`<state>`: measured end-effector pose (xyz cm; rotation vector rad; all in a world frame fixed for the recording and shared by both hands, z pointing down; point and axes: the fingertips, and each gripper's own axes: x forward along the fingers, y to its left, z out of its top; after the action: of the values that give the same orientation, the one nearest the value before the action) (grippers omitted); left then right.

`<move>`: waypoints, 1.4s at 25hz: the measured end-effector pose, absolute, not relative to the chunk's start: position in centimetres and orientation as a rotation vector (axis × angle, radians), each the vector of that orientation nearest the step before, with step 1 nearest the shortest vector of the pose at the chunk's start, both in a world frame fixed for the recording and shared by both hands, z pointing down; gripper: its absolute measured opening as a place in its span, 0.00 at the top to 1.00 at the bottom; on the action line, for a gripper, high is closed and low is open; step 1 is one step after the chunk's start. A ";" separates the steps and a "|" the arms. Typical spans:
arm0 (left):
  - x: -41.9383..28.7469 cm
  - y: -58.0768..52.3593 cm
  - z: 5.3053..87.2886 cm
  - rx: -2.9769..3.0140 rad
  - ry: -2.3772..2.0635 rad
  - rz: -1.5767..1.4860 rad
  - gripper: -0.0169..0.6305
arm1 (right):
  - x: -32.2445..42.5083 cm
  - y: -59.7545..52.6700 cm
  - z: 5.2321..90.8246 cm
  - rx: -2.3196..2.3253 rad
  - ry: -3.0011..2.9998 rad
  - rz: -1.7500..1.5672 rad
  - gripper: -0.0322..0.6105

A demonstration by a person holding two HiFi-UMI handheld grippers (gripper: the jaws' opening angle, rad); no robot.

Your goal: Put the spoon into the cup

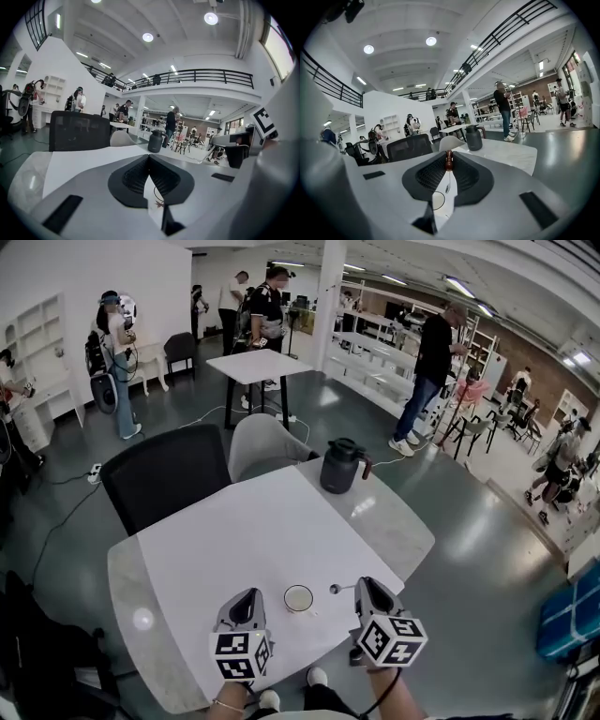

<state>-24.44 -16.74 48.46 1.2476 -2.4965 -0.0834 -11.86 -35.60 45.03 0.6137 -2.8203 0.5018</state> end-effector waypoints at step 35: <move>-25.5 -13.6 52.7 0.869 -2.544 -0.154 0.95 | -18.6 -34.5 48.6 0.208 -2.735 0.467 0.85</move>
<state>-25.55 -13.64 52.69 0.8689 -2.5443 -0.1544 -18.56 -34.47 48.57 0.2083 -2.7354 0.4672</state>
